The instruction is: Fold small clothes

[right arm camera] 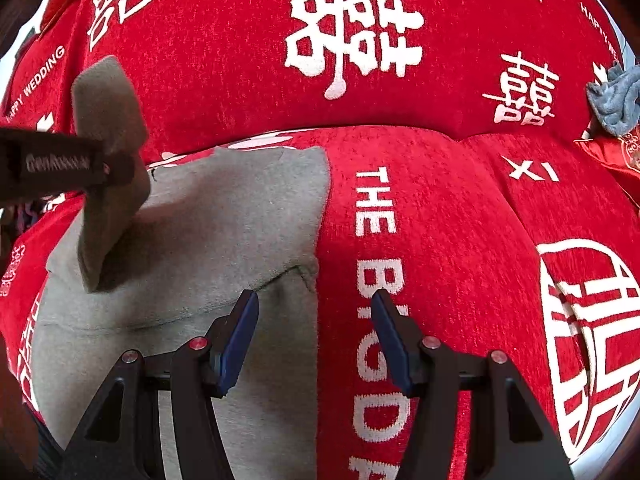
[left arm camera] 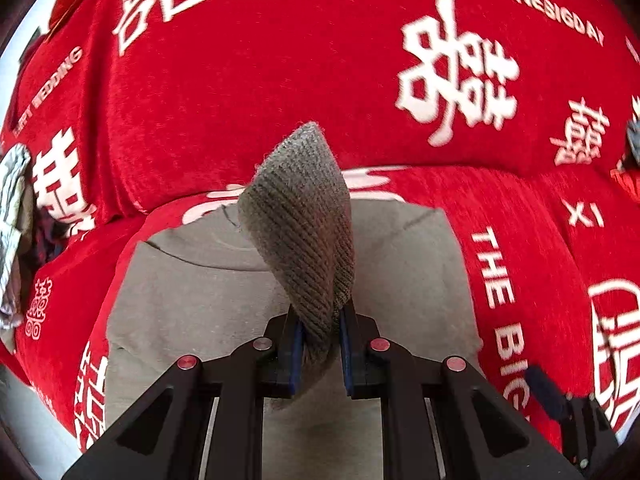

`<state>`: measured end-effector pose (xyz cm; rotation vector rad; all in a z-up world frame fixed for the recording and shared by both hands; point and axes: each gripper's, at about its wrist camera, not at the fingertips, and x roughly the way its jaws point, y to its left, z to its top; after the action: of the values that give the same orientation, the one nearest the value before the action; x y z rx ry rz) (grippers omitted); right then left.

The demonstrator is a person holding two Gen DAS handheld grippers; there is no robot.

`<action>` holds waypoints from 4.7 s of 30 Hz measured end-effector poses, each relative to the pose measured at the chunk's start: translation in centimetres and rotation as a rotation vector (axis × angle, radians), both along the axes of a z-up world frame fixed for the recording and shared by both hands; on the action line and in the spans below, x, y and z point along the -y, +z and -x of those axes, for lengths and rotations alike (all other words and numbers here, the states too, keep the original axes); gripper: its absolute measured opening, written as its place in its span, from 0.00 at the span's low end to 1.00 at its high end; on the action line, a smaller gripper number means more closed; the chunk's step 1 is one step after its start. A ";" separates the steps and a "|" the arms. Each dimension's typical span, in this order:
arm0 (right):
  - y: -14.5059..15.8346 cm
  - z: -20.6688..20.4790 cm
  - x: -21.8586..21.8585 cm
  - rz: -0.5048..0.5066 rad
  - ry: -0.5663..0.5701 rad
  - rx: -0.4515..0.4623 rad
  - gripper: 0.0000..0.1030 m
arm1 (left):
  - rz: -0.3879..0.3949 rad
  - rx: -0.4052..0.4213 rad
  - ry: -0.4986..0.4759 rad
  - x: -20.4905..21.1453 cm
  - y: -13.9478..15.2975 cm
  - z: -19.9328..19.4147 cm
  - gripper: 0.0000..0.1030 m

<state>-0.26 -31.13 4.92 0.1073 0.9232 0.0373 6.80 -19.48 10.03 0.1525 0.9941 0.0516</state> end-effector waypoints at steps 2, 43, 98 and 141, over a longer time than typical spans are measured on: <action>-0.2 0.1 0.4 -0.004 -0.007 -0.002 0.60 | -0.012 -0.011 -0.013 0.5 -0.6 0.0 0.16; -1.5 -6.3 -9.4 0.178 0.099 -0.107 0.59 | 0.154 -0.097 0.142 -17.1 -7.9 1.0 0.83; -3.6 5.1 -11.7 0.126 0.143 0.052 0.77 | 0.165 -0.011 0.119 -22.1 -8.8 9.0 0.97; -4.4 19.0 -8.6 0.191 0.263 -0.005 0.80 | 0.234 -0.092 0.143 -26.5 -10.4 24.0 0.99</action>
<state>-19.26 -22.48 0.51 -0.1920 0.9362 0.1919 -17.23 7.01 -0.40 -0.1321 1.0940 0.0583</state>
